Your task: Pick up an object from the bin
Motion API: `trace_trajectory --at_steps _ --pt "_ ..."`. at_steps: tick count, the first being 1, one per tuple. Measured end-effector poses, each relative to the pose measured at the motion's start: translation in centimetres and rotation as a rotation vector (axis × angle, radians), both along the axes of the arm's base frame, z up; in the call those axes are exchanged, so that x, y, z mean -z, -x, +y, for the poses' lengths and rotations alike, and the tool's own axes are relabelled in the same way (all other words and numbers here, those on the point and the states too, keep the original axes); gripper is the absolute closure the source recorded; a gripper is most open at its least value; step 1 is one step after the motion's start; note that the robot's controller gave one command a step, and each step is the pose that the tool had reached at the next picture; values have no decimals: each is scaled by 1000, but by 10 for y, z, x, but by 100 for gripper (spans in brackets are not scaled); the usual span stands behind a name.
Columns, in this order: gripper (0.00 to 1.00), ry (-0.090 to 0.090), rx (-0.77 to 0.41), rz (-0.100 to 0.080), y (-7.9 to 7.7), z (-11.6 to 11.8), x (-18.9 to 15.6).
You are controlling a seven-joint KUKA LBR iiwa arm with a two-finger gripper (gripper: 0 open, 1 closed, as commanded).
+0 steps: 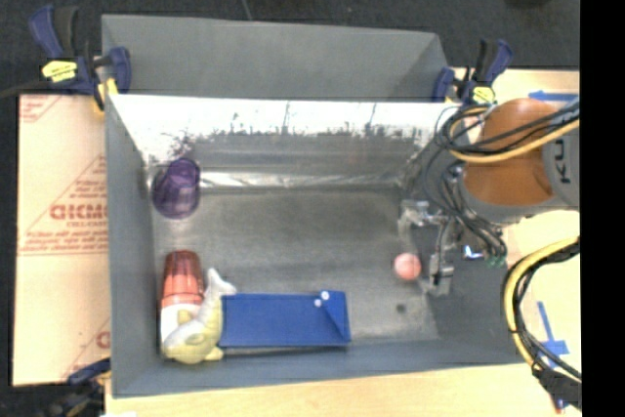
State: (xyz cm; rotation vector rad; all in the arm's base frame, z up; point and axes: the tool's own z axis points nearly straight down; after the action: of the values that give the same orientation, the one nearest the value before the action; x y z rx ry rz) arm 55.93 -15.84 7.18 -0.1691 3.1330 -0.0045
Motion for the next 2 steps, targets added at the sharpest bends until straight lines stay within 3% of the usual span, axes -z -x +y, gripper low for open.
trace_trajectory --at_steps 1,2 --pt "0 4 -455 -3 7 4 -25" --pt "0 -1 -228 -3 11 -2 2"
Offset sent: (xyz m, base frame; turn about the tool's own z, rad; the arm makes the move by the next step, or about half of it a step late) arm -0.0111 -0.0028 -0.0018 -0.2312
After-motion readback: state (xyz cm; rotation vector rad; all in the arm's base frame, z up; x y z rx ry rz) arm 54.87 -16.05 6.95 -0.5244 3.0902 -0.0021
